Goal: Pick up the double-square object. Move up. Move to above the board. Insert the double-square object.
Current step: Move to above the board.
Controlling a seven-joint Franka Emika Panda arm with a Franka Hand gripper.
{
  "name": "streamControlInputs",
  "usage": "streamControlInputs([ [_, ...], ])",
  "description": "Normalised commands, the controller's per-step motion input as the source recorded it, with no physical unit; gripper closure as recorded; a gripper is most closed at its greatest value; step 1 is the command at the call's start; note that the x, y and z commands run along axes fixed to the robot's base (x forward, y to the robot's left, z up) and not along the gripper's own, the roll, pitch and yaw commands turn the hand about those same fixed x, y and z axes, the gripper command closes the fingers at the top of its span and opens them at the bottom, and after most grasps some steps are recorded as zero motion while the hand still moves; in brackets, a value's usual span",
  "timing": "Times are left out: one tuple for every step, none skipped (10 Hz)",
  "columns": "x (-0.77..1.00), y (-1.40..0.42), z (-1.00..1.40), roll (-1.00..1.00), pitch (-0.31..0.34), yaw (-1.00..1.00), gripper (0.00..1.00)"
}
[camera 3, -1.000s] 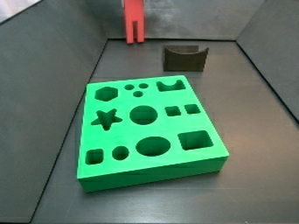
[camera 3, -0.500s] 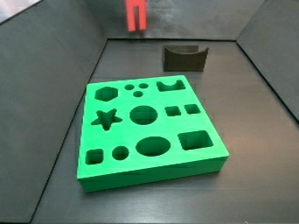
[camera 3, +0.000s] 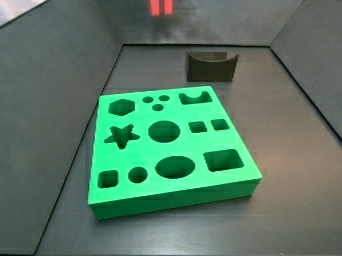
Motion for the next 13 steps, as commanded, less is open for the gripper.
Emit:
streamControlInputs([
  [0.03, 0.03, 0.21, -0.08, 0.052, 0.02, 1.0],
  [0.04, -1.0, 0.15, 0.0, 0.242, -1.0, 1.0],
  [0.04, -1.0, 0.14, 0.01, 0.24, -1.0, 1.0],
  [0.04, -1.0, 0.15, 0.04, 0.235, -1.0, 1.0],
  [0.03, -1.0, 0.15, 0.0, 0.15, -0.75, 1.0],
  [0.03, -1.0, 0.15, 0.0, 0.098, -0.48, 1.0],
  [0.03, -1.0, 0.15, -0.02, 0.047, -0.21, 1.0],
  [0.03, -1.0, 0.15, -0.02, 0.036, -0.13, 1.0],
  [0.03, -1.0, 0.15, -0.02, 0.024, -0.05, 1.0],
  [0.03, -1.0, 0.15, -0.02, 0.022, -0.03, 1.0],
  [0.03, -1.0, 0.15, -0.01, 0.016, -0.01, 1.0],
  [0.03, -1.0, 0.16, -0.02, 0.013, 0.0, 1.0],
  [0.03, -1.0, 0.16, -0.01, 0.016, 0.0, 1.0],
])
